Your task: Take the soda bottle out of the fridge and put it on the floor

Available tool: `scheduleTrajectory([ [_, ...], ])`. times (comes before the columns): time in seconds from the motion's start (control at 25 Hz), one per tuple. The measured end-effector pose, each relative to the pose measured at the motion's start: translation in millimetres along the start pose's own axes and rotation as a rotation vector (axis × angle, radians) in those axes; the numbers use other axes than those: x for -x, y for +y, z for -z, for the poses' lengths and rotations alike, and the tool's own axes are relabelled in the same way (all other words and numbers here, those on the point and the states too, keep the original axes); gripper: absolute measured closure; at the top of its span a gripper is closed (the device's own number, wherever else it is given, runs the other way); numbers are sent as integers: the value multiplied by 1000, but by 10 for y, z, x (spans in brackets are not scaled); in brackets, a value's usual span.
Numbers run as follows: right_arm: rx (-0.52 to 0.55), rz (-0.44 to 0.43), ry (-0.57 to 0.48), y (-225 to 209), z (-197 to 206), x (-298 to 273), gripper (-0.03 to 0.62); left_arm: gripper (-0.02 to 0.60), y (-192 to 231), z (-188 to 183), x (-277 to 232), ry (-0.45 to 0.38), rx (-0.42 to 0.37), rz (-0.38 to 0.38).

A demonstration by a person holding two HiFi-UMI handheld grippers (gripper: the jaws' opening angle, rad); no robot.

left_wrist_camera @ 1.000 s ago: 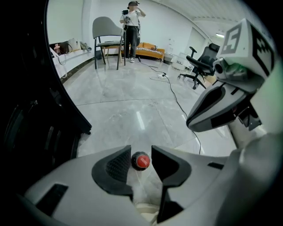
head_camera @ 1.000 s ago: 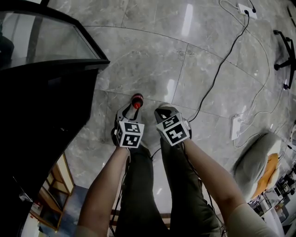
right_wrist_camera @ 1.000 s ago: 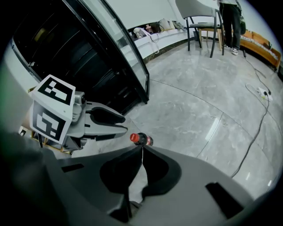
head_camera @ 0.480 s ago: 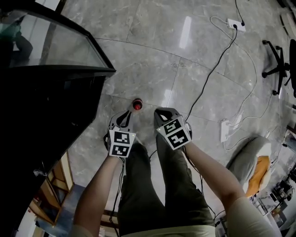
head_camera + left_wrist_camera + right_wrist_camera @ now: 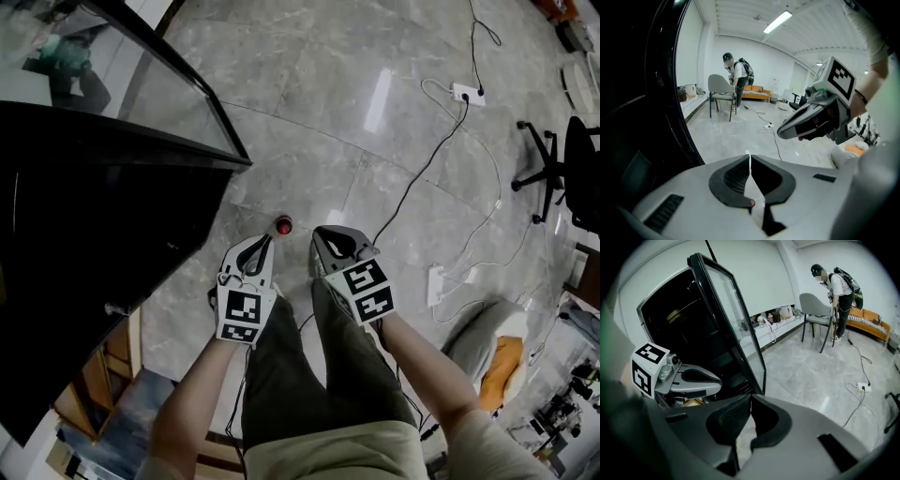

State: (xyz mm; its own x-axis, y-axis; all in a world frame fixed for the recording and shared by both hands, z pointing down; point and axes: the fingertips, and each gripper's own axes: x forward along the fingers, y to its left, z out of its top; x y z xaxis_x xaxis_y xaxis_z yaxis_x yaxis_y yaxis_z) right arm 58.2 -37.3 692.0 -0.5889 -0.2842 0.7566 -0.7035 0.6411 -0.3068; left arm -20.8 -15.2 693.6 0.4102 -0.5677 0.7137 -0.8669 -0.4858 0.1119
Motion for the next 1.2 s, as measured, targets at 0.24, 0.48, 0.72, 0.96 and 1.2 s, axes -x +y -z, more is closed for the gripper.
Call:
scheduleTrajectory([
  [0.24,41,-31,-39,400,-787,701,597,569,121,-732,764,-102,51,-39],
  [0.48,110,-77,-142,919,-1649,1409,597,571,279,-1274,1547,-108,63,-140],
  [0.72,188,-107,-258,1498,-2409,1990,597,571,398,-1825,2477,-195,76,-182],
  [0.96,293,-124,-373,2050,-2987,2519,597,571,506,-2355,3352,-310,40,-243],
  [1.2,382,-139,-486,2563,-3378,3106,597,571,532,-2762,4157,-411,5,-314],
])
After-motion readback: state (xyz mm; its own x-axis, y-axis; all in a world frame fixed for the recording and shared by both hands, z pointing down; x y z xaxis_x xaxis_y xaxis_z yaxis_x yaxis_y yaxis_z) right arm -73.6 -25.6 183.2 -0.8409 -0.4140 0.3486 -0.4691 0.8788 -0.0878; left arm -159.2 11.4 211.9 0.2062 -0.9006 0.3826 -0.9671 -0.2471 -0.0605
